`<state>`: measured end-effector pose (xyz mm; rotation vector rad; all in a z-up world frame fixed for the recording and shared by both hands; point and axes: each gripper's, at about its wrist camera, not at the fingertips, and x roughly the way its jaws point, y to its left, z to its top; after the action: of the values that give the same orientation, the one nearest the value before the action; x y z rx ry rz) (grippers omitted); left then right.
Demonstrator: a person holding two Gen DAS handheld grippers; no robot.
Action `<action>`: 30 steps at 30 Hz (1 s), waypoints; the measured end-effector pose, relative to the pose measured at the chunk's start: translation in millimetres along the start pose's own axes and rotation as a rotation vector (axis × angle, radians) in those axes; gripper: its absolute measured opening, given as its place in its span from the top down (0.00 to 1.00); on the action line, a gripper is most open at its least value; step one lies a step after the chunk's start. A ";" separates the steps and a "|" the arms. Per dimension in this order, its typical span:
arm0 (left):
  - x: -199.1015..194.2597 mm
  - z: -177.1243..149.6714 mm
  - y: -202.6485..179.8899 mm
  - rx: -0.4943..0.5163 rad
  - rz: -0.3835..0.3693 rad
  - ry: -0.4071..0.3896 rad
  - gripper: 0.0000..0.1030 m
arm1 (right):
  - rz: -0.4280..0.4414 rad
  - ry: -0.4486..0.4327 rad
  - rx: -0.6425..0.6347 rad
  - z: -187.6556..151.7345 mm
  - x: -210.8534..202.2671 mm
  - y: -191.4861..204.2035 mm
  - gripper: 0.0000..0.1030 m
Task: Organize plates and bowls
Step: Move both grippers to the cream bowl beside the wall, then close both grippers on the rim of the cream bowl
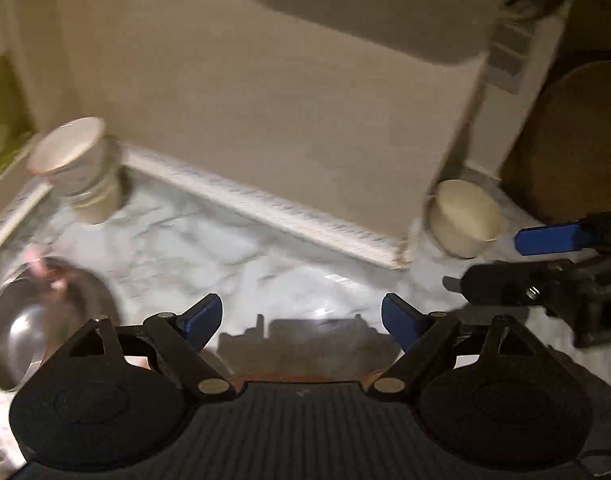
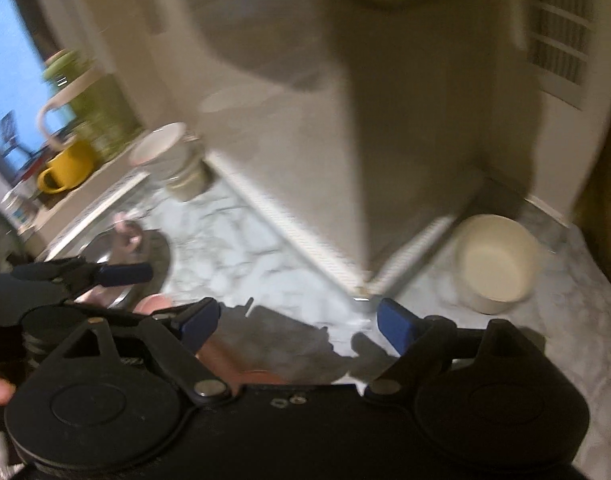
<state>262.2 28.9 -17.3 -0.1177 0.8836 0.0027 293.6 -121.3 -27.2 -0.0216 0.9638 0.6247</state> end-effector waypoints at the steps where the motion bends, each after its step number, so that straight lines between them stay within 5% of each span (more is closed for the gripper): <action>1: 4.3 1.9 -8.2 0.010 -0.024 -0.007 0.15 | -0.017 -0.004 0.017 0.0 -0.5 -11.2 0.16; 4: 17.9 8.0 -33.0 0.031 -0.054 -0.017 0.05 | -0.064 -0.013 0.067 0.9 -2.0 -43.8 0.16; 11: 43.9 16.9 -82.7 0.048 -0.117 -0.026 0.04 | -0.149 -0.010 0.144 3.8 5.4 -104.7 0.16; 20: 81.4 17.9 -142.6 0.076 -0.098 -0.018 0.04 | -0.196 0.045 0.161 4.9 35.9 -151.9 0.16; 30: 122.1 25.1 -168.8 -0.086 -0.040 -0.010 0.04 | -0.188 0.093 0.184 10.7 60.1 -195.5 0.25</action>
<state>367.7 -141.9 -78.6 -0.2152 0.8716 0.0036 425.2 -250.3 -116.7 0.0220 1.0927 0.3629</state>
